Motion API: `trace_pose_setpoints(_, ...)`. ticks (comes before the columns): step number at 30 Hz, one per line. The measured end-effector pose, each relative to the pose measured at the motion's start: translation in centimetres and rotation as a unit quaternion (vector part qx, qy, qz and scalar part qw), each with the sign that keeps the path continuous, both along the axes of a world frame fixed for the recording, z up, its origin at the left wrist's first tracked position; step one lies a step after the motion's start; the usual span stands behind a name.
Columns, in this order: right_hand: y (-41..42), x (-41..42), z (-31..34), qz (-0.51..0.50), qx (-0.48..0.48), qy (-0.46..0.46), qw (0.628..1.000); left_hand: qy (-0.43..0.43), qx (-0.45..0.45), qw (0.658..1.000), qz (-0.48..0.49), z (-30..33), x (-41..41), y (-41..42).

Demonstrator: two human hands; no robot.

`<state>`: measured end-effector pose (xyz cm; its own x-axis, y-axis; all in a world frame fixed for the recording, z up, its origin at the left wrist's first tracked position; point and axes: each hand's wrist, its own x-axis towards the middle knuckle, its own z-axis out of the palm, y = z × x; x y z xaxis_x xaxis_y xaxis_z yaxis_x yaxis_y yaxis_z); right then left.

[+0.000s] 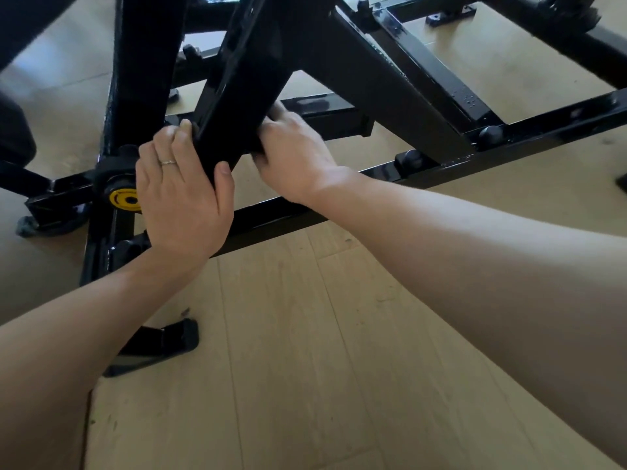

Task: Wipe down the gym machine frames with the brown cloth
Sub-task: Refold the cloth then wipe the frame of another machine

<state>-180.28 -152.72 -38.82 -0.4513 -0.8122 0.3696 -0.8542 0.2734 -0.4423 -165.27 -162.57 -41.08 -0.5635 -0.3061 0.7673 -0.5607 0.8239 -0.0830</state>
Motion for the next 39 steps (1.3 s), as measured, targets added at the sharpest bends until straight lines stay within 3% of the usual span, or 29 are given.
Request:
trace_pose_setpoints(5,0.4,-1.2,0.4,0.007,0.023,0.054,0.998,-0.006,0.006,1.0,-0.006,0.1,0.1,0.0)
trace_pose_setpoints(10,2.8,-3.5,-0.9,-0.214,0.078,0.097,0.969,-0.011,0.014,1.0,-0.01,0.2,0.3,0.0)
trace_pose_setpoints(12,2.9,-3.4,-1.5,-0.246,0.105,0.11,0.957,-0.013,0.012,1.0,-0.007,0.3,0.3,0.1)
trace_pose_setpoints(14,2.3,-2.9,-0.7,-0.263,0.107,0.066,0.957,-0.015,0.008,1.0,-0.004,0.4,0.2,0.2)
trace_pose_setpoints(17,1.0,-1.7,0.8,-0.198,0.059,-0.007,0.978,-0.014,0.013,1.0,-0.004,0.3,0.1,0.2)
trace_pose_setpoints(19,0.2,0.0,1.2,-0.086,0.069,0.012,0.994,-0.013,0.014,1.0,0.003,0.3,0.1,0.3)
trace_pose_setpoints(21,-0.3,1.0,1.1,-0.035,0.07,-0.001,0.997,-0.015,0.016,1.0,0.005,0.2,0.1,0.3)
trace_pose_setpoints(26,0.3,0.0,0.1,-0.059,0.08,0.034,0.994,-0.016,0.027,0.999,0.003,0.2,0.1,0.2)
trace_pose_setpoints(32,3.9,-1.5,-1.2,-0.215,0.148,0.068,0.963,-0.016,0.047,0.999,-0.007,0.3,0.2,0.3)
trace_pose_setpoints(35,6.8,-0.1,-1.1,-0.221,0.179,-0.061,0.957,-0.029,0.067,0.997,-0.019,0.3,0.5,0.3)
trace_pose_setpoints(37,9.5,0.9,-0.7,-0.175,0.252,-0.215,0.927,-0.033,0.081,0.996,-0.029,0.4,0.7,0.1)
trace_pose_setpoints(39,12.2,0.7,0.7,-0.165,0.285,-0.305,0.894,-0.034,0.1,0.993,-0.047,0.9,0.9,0.2)
